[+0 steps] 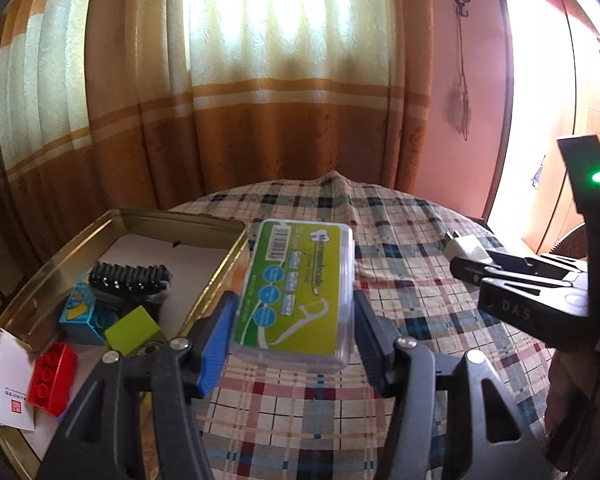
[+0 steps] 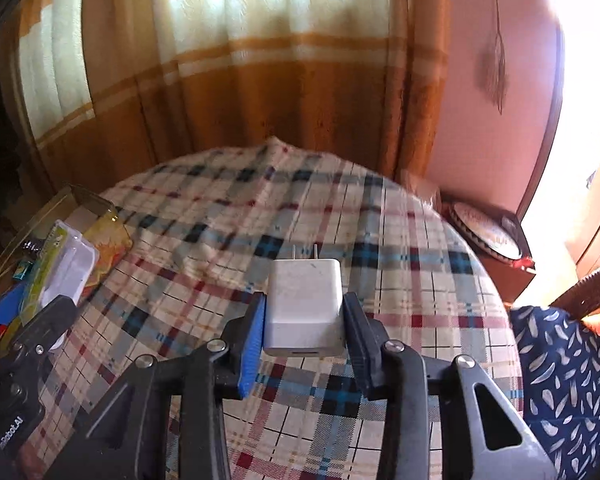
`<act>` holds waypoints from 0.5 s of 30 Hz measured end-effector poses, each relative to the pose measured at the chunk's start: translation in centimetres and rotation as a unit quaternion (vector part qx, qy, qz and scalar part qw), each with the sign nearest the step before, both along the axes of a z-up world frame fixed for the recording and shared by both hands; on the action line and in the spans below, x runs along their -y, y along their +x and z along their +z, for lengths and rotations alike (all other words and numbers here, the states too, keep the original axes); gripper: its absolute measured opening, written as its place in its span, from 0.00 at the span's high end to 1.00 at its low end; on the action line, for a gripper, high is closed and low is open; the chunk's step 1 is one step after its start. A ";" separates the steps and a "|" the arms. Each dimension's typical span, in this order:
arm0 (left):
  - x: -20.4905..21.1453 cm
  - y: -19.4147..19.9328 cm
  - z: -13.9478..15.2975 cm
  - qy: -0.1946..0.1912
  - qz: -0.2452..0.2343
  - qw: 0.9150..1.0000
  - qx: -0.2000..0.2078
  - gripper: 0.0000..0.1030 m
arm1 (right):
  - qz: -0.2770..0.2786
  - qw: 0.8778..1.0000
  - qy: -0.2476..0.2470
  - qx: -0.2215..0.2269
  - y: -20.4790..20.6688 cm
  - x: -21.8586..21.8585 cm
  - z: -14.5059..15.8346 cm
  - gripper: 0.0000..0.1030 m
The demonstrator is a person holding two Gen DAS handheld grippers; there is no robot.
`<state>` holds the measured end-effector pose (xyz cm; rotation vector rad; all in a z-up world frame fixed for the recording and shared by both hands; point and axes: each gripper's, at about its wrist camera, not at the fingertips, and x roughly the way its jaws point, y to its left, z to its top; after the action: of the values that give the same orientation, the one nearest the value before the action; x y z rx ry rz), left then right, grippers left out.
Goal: Organize rigid objects
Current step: 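Carry the floss box and white plug toward the tin tray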
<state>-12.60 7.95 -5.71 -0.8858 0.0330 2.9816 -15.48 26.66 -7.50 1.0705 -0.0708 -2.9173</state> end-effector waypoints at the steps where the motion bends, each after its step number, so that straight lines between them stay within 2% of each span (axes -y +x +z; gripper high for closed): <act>1: 0.0 0.1 0.1 -0.001 0.001 1.000 -0.002 0.46 | -0.001 1.000 -0.003 -0.007 0.3 -0.1 0.2 0.61; 8: -0.2 1.1 0.7 -0.016 0.010 0.999 -0.028 0.46 | 0.008 0.999 -0.024 -0.039 2.0 0.0 0.9 0.61; 15: -0.1 2.4 1.3 -0.023 0.013 0.998 -0.058 0.46 | 0.029 0.997 -0.026 -0.060 3.3 1.8 1.4 0.61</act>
<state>-10.19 8.05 -4.45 -0.7214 0.0944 3.0655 -12.22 24.88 -6.15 0.8726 -0.1093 -2.9039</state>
